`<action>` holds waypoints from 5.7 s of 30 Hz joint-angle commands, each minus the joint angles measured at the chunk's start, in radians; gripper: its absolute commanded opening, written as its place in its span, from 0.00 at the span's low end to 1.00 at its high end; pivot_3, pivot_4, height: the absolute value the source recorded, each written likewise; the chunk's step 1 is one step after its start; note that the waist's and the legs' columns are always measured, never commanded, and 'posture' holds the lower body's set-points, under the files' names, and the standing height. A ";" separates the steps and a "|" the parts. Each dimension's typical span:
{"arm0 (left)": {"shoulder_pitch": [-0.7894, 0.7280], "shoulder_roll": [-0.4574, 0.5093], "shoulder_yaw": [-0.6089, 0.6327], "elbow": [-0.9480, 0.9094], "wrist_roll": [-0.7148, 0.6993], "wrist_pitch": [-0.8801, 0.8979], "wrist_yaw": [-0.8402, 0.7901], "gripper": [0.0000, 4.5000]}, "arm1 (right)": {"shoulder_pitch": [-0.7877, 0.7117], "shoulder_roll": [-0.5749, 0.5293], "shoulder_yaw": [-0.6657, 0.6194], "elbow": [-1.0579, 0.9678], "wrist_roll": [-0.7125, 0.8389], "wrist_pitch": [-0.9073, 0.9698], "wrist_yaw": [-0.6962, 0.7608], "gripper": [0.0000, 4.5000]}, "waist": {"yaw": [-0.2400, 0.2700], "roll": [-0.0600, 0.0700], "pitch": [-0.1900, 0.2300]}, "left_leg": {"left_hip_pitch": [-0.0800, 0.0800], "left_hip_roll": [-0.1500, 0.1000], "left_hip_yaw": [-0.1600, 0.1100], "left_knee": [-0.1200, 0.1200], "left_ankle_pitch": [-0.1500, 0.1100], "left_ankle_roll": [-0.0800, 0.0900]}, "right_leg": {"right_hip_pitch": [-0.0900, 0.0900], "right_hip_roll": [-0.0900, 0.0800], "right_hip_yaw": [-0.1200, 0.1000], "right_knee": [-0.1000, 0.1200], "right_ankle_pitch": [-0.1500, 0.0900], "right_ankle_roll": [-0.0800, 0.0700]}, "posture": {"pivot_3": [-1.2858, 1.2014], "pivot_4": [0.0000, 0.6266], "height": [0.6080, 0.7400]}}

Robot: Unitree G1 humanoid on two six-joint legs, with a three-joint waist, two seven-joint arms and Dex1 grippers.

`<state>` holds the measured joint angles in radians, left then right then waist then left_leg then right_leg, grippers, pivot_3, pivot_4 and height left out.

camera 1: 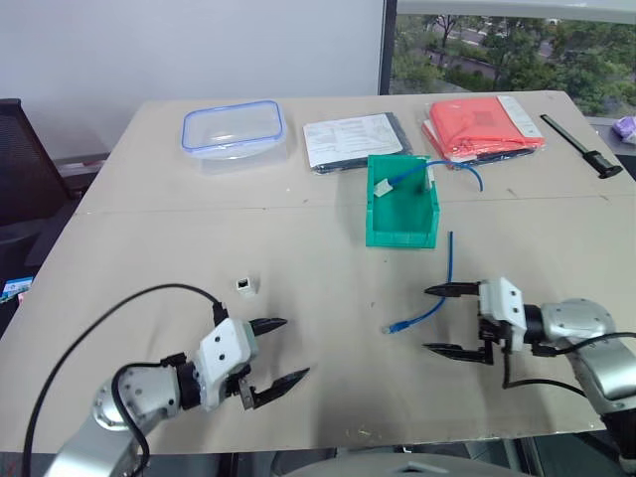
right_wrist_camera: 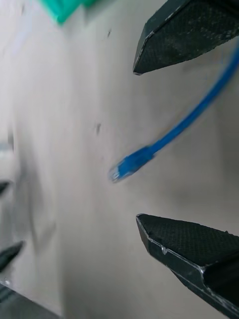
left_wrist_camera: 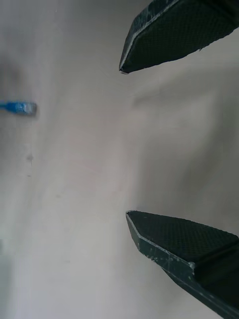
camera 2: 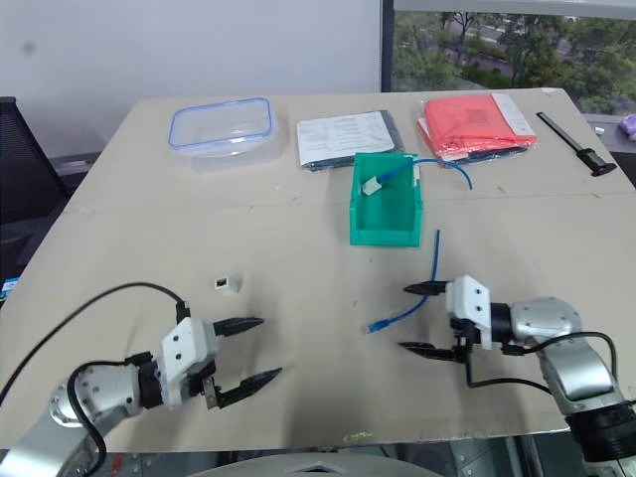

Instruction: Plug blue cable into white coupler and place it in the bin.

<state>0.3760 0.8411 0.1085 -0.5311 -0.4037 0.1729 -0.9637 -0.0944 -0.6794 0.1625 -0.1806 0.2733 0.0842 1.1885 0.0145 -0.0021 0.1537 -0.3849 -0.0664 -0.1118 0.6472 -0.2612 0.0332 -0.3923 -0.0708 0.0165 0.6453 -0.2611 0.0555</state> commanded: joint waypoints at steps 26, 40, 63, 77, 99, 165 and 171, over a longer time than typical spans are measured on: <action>-0.195 0.075 0.064 0.015 -0.065 0.053 -0.118 1.00 | -0.341 0.174 0.166 0.303 -0.152 -0.101 -0.029 0.01 | -0.029 -0.002 0.002 | 0.003 0.001 0.000 -0.002 0.002 -0.003 | -0.001 0.002 0.002 0.005 0.002 -0.002 | 0.52 0.24 1.00; -0.559 -0.014 -0.202 0.184 0.064 0.163 -0.080 1.00 | -0.367 0.210 0.054 0.300 -0.072 -0.031 -0.067 0.74 | -0.025 -0.003 0.003 | 0.001 0.000 -0.001 -0.003 0.006 -0.010 | -0.006 0.002 0.001 0.012 0.002 -0.002 | 0.52 0.24 1.00; -0.998 -0.305 -0.502 0.826 0.309 -0.023 -0.253 0.62 | 0.095 0.126 -0.216 0.006 0.118 0.020 -0.206 1.00 | -0.025 -0.005 0.004 | 0.001 0.000 0.002 0.004 0.003 -0.005 | -0.006 0.008 0.001 0.017 0.003 0.001 | 0.52 0.24 1.00; -0.967 -0.349 -0.438 0.752 0.221 0.053 -0.292 0.00 | 0.111 0.090 -0.209 -0.055 0.240 0.099 -0.140 1.00 | -0.026 -0.005 0.004 | 0.002 0.000 0.002 0.004 0.003 -0.005 | -0.005 0.007 0.001 0.017 0.003 0.001 | 0.52 0.24 1.00; -0.966 -0.477 -0.206 0.503 -0.327 0.807 -0.156 0.00 | 0.020 0.298 -0.293 -0.237 0.882 0.650 -0.470 0.88 | -0.026 -0.005 0.005 | 0.000 0.000 -0.003 0.006 0.003 -0.005 | -0.005 0.004 0.001 0.017 0.003 0.001 | 0.52 0.24 1.00; -0.050 -0.796 -0.015 0.163 0.470 -0.080 0.950 0.99 | -0.258 0.323 -0.291 0.139 0.534 0.487 -0.251 0.00 | 0.000 -0.006 0.006 | -0.002 0.001 0.004 0.003 0.002 -0.003 | -0.006 0.000 0.000 0.012 0.003 0.001 | 0.52 0.24 1.00; -0.097 -0.792 -0.037 0.190 0.450 -0.069 0.928 0.42 | -0.231 0.330 -0.298 0.109 0.537 0.486 -0.271 0.00 | -0.001 -0.006 0.006 | -0.001 0.001 0.004 0.004 0.002 -0.003 | -0.005 0.000 0.000 0.013 0.003 0.001 | 0.52 0.24 1.00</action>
<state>0.2755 0.0478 0.0832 -0.3479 0.0534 0.1002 -0.0273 -0.3225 -0.3526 -0.1176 -0.0240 0.7967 0.5802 0.9218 0.0137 -0.0078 0.1592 -0.3854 -0.0654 -0.1072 0.6511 -0.2594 0.0305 -0.3970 -0.0704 0.0167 0.6583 -0.2580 0.0564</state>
